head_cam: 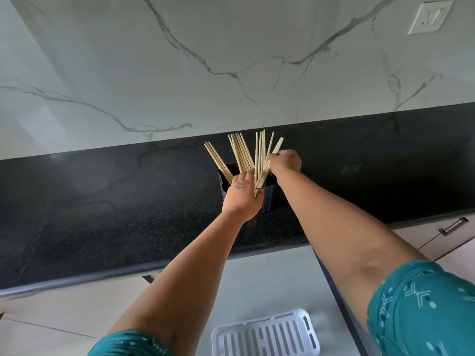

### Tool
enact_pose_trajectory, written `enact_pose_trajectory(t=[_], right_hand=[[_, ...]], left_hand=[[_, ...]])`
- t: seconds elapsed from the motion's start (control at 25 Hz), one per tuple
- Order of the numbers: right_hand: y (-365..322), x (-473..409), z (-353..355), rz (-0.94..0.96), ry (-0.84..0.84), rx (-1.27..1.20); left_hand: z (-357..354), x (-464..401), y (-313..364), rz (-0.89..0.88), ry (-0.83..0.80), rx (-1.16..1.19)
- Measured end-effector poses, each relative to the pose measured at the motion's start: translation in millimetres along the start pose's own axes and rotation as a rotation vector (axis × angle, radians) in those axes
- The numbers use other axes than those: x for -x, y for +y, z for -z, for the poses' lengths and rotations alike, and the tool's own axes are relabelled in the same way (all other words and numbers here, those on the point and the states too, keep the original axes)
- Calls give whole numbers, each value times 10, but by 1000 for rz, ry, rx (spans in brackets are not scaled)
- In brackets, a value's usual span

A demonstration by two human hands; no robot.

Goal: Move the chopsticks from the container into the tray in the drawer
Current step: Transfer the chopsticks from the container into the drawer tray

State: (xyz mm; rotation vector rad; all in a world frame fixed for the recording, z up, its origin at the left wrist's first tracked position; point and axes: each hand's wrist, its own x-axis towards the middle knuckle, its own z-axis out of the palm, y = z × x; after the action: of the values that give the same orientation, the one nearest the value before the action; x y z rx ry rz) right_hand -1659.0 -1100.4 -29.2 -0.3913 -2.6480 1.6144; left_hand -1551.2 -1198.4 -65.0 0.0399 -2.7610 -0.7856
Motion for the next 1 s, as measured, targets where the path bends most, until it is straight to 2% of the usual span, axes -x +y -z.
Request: enact_pose_trajectory(t=[0.2,0.32,0.4,0.52,0.6,0.72,0.76,0.84,0.92,1.0], right_hand=[[-212,230,341,106,46,-83],[-457,628,608,412,131,12],[-594,992,755,653,173,70],[-650,1474,873,858,79,95],[-500,1676,970,929,-22,78],[124,1717,1056,888,-7,191],[423,1749,1024,803,-48,261],[1065,1945,891,701,-323,416],[1662,2220,700,756,-633,620],[2162,2427,581,818,-739,839]], left_hand=[[87,14,119,23,72,65],[224,-2,455,48,160,195],[373,-10,753,124,240,353],[574,71,1097,253,376,565],[593,280,1124,318,395,877],[384,907,829,544,258,1656],[233,1144,663,612,197,1830],[-87,1632,378,741,147,1998],[-402,2049,200,873,122,2081],[-695,2396,89,1010,59,2018]])
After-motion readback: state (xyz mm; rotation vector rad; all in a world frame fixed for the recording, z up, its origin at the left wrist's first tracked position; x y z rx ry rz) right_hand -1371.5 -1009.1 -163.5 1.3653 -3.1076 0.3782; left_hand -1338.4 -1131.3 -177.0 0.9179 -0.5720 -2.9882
